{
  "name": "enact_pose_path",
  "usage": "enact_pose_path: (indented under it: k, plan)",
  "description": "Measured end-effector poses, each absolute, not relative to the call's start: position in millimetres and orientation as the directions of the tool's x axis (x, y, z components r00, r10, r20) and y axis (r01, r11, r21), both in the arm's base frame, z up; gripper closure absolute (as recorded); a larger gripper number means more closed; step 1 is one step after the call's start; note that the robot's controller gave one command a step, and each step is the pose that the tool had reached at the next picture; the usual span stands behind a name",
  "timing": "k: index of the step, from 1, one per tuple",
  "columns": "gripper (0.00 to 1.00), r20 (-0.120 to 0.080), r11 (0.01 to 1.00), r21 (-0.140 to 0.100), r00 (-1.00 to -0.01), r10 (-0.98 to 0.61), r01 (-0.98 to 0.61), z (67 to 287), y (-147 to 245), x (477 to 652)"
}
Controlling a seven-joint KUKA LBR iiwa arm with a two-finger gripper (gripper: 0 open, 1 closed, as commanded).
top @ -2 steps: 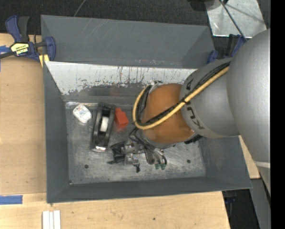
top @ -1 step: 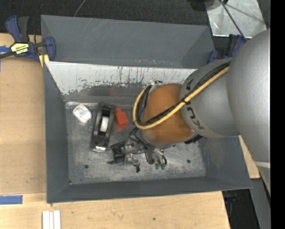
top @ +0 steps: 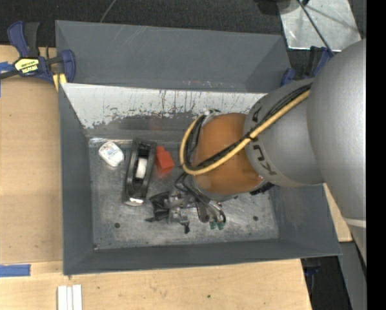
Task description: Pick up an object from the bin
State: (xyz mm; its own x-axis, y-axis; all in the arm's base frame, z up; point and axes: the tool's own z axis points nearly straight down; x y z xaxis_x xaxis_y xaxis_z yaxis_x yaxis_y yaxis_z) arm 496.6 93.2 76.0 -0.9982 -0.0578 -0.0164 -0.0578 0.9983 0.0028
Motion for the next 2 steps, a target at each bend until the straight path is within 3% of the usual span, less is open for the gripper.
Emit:
enact_pose_path:
  k: [2]
  plan:
    - [1.0,-0.016,0.998,0.003,-0.998,-0.057,-0.057,75.9,93.2,496.6]
